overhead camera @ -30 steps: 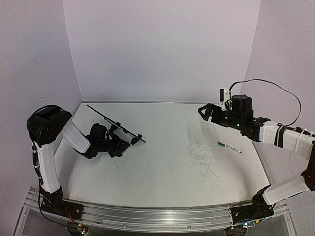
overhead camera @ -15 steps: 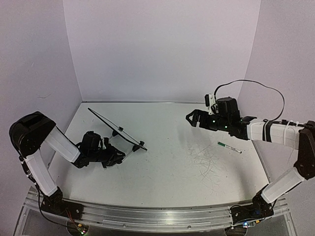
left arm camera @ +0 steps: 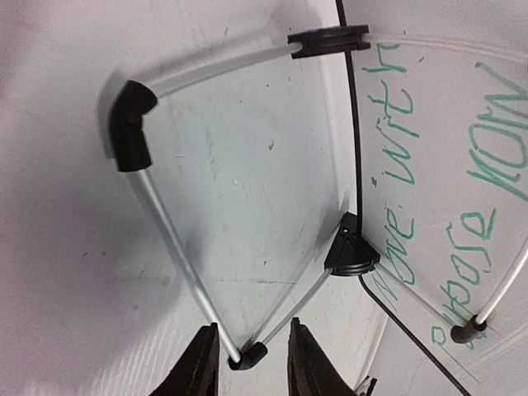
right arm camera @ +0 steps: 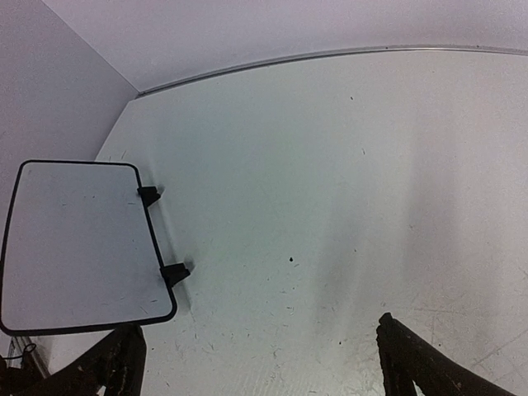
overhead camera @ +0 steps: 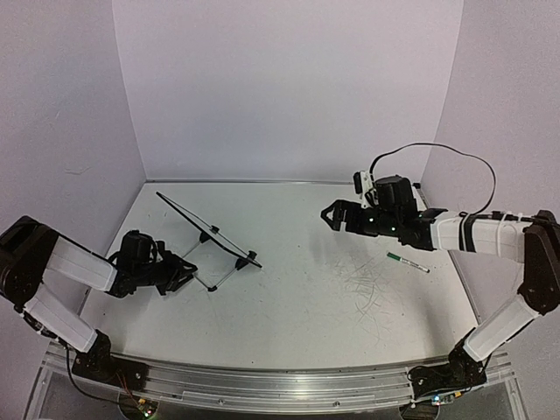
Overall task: Write a sentence on the whiteboard
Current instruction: Move the whiteboard stand to the center of the board, then pick up the whiteboard marker from the corner of the board.
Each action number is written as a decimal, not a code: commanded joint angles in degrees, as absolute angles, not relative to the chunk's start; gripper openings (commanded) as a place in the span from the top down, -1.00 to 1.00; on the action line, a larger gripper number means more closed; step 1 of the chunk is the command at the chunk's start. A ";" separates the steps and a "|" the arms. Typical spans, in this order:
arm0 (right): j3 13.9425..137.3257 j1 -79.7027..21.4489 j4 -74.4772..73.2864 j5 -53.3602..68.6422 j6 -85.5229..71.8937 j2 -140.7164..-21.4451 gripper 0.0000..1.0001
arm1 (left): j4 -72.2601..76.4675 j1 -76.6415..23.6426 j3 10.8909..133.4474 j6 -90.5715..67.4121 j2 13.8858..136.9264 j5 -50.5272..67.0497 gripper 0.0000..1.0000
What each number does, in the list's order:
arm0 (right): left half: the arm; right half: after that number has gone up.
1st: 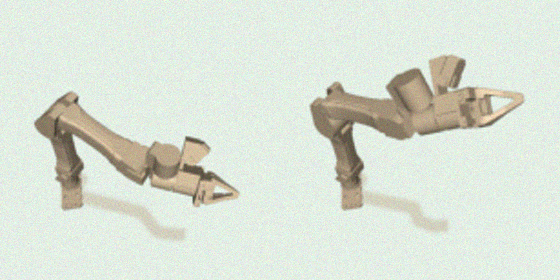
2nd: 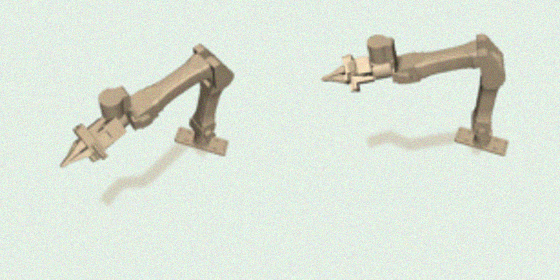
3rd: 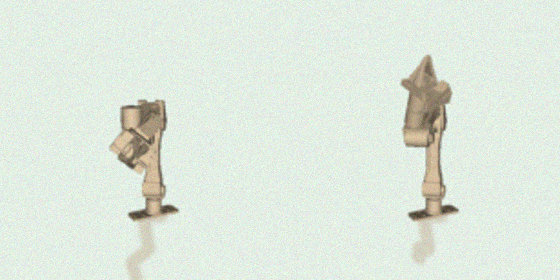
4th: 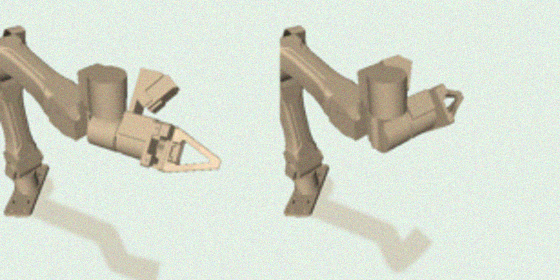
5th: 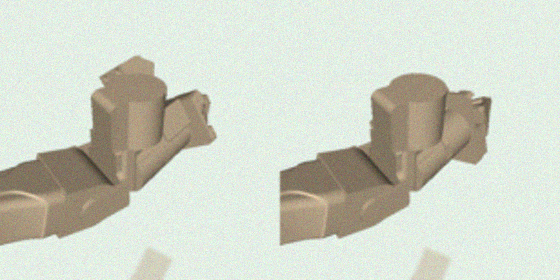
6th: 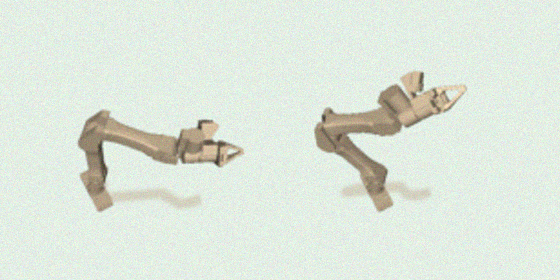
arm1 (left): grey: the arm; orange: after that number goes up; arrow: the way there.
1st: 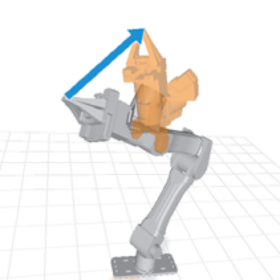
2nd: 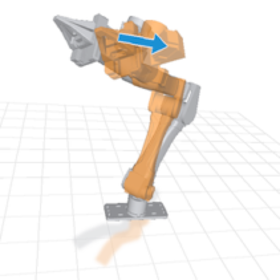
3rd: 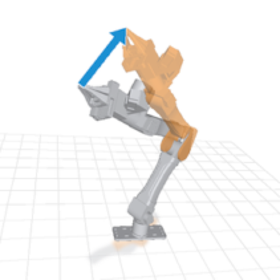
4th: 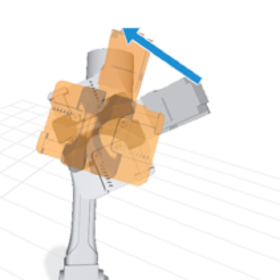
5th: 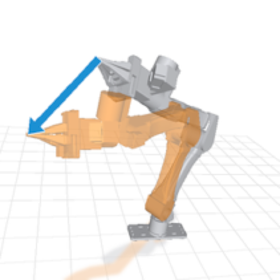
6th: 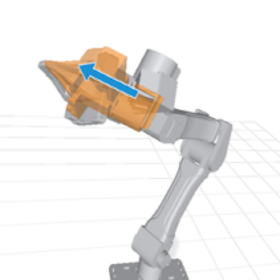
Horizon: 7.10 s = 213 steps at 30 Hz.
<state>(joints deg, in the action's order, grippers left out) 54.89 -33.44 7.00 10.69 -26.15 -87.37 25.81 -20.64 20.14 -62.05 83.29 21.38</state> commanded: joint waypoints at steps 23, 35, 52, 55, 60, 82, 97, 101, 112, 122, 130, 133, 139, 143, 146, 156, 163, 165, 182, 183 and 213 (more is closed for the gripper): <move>100.62 -37.16 19.95 40.49 -45.37 -139.46 -0.87 | 16.37 -10.59 36.11 -53.19 96.44 19.35 -0.03; 96.83 -41.99 26.97 40.91 -51.57 -141.04 -0.49 | 18.82 -11.99 43.62 -50.69 106.84 20.44 0.28; 68.72 -43.17 39.84 34.21 -56.65 -126.14 -0.43 | 19.16 -19.52 57.59 -47.17 120.91 25.55 0.30; 64.97 -43.74 40.99 33.51 -57.02 -124.16 -0.42 | 19.16 -20.56 58.96 -47.06 122.74 26.47 0.30; 59.75 -46.05 43.24 32.09 -58.09 -121.01 -0.42 | 19.17 -21.94 61.69 -46.62 124.68 28.56 0.30; 49.58 -53.25 23.22 12.30 -41.01 -102.81 -0.72 | 19.11 -26.57 65.58 -41.78 126.82 36.27 0.19; 52.71 -52.93 7.99 -27.24 0.71 -87.50 -0.97 | 15.04 -15.89 60.18 -39.69 109.21 32.73 -0.84; 59.29 -50.10 4.31 -28.64 8.42 -94.85 -0.97 | 6.53 -14.90 60.75 -36.09 102.58 24.99 -0.89; 69.13 -38.72 2.63 11.25 10.46 -106.66 -0.72 | -2.09 -14.83 56.34 -34.15 84.80 16.78 -0.93; 74.62 -38.58 1.51 9.96 11.05 -116.80 -0.25 | -8.71 -14.82 55.92 -30.12 74.08 14.44 -0.99; 77.56 -38.71 0.38 16.51 12.30 -120.18 0.01 | -9.93 -14.84 55.83 -28.57 73.21 12.68 -0.99; 78.86 -38.72 0.03 18.35 12.38 -121.72 0.11 | -9.93 -14.78 56.05 -28.74 73.38 13.11 -0.99; 80.21 -38.71 0.00 20.43 12.17 -123.18 0.14 | -10.05 -14.83 56.41 -28.94 73.18 13.53 -0.99; 81.03 -38.74 0.00 20.60 11.73 -124.29 0.26 | -10.03 -14.83 56.88 -29.16 73.48 13.62 -0.99; 80.80 -38.87 0.00 20.70 11.77 -124.24 0.36 | -10.02 -14.77 57.03 -29.46 73.86 13.88 -0.99; 74.45 -39.46 6.62 18.75 8.85 -120.33 0.83 | -10.00 -14.77 56.33 -30.54 74.23 14.77 -0.99; 65.77 -39.52 13.18 13.89 3.28 -115.17 1.00 | -9.87 -14.79 55.39 -30.80 73.41 14.45 -0.99; 63.15 -39.86 14.27 12.00 1.92 -113.38 1.00 | -9.72 -14.82 55.17 -30.91 73.39 14.54 -0.99; 48.04 -51.89 9.91 -15.75 -27.53 -101.35 0.97 | -4.57 -15.11 50.48 -34.30 73.20 17.47 -0.99; 47.83 -52.36 9.82 -15.90 -29.24 -101.34 0.96 | -4.39 -15.12 50.28 -34.41 73.05 17.54 -0.99; 40.57 -57.51 3.19 -19.45 -30.81 -80.01 -0.55 | -3.50 -15.35 48.20 -34.72 69.13 18.27 -0.99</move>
<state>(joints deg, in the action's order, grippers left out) 42.38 -57.09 5.19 -17.21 -31.56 -87.33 -5.81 -15.11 48.23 -34.81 70.76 17.16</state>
